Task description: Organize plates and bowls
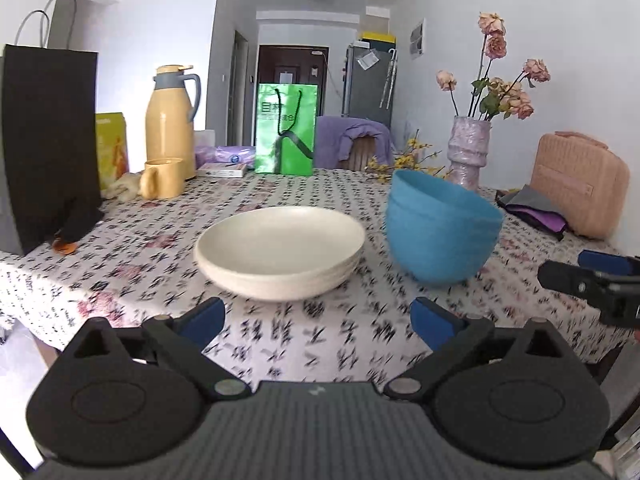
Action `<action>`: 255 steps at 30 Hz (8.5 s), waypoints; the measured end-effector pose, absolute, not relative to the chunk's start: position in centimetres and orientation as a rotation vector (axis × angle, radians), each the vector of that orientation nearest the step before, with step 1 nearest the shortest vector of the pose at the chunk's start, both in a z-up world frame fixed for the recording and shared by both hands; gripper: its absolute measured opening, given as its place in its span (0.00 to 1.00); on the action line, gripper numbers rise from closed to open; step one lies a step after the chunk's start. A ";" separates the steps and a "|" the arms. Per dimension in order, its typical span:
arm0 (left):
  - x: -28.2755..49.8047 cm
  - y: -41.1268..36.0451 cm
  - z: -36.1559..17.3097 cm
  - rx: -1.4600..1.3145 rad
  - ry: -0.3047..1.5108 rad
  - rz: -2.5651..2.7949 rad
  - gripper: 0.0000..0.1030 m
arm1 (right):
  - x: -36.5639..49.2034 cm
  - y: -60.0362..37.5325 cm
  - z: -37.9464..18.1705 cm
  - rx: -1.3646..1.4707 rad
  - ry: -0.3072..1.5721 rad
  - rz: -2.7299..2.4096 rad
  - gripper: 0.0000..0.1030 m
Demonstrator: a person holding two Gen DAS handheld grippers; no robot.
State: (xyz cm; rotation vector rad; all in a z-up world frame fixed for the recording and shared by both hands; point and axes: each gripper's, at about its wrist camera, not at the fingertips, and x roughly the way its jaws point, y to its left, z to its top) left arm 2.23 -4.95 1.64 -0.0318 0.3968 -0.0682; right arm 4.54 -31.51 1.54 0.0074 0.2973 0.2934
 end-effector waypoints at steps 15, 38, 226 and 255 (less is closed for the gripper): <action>2.3 -4.7 0.8 -0.026 0.411 -0.073 0.99 | 3.5 -31.9 -0.5 0.121 0.305 0.227 0.89; 17.1 -6.8 6.6 -0.234 0.572 -0.240 1.00 | 15.8 -35.0 5.5 0.188 0.393 0.270 0.89; 0.3 1.5 -0.4 -0.022 0.292 -0.119 1.00 | -0.4 -23.2 -2.1 0.063 0.225 0.036 0.90; 0.2 1.5 -0.3 -0.018 0.282 -0.124 1.00 | -0.5 -23.2 -1.8 0.063 0.216 0.038 0.90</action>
